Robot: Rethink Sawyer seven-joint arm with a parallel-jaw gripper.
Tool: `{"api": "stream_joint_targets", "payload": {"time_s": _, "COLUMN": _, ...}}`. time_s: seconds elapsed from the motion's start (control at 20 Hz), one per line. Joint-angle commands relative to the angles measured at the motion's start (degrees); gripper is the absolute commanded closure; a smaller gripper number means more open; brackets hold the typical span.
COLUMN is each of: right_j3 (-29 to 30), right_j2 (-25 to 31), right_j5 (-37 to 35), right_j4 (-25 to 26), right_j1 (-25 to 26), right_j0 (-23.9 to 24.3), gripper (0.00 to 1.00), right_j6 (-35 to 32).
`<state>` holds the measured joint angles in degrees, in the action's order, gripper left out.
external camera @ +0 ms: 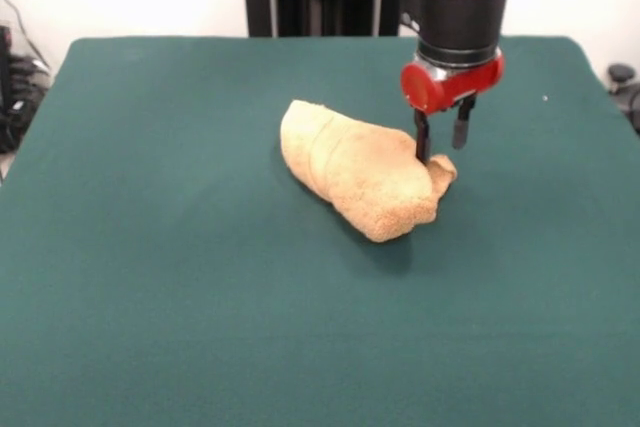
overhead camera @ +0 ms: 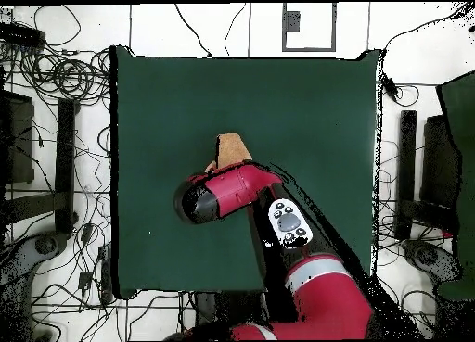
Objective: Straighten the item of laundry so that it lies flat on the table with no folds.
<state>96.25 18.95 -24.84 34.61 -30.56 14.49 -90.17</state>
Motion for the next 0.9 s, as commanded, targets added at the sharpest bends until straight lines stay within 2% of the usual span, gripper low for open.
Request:
{"api": "stream_joint_targets", "payload": {"time_s": 0.05, "right_j3": 1.1, "right_j2": 4.3, "right_j5": 2.2, "right_j4": 2.8, "right_j1": 5.1, "right_j0": -0.4, "gripper": 0.00, "right_j6": 1.2}}
{"api": "stream_joint_targets", "payload": {"time_s": 0.55, "right_j3": 2.1, "right_j2": 5.7, "right_j5": 5.9, "right_j4": 2.2, "right_j1": 2.5, "right_j0": 0.2, "gripper": 0.00, "right_j6": -0.2}}
{"api": "stream_joint_targets", "payload": {"time_s": 0.9, "right_j3": 1.7, "right_j2": 5.8, "right_j5": 6.8, "right_j4": 2.2, "right_j1": 2.5, "right_j0": 0.3, "gripper": 0.00, "right_j6": -0.2}}
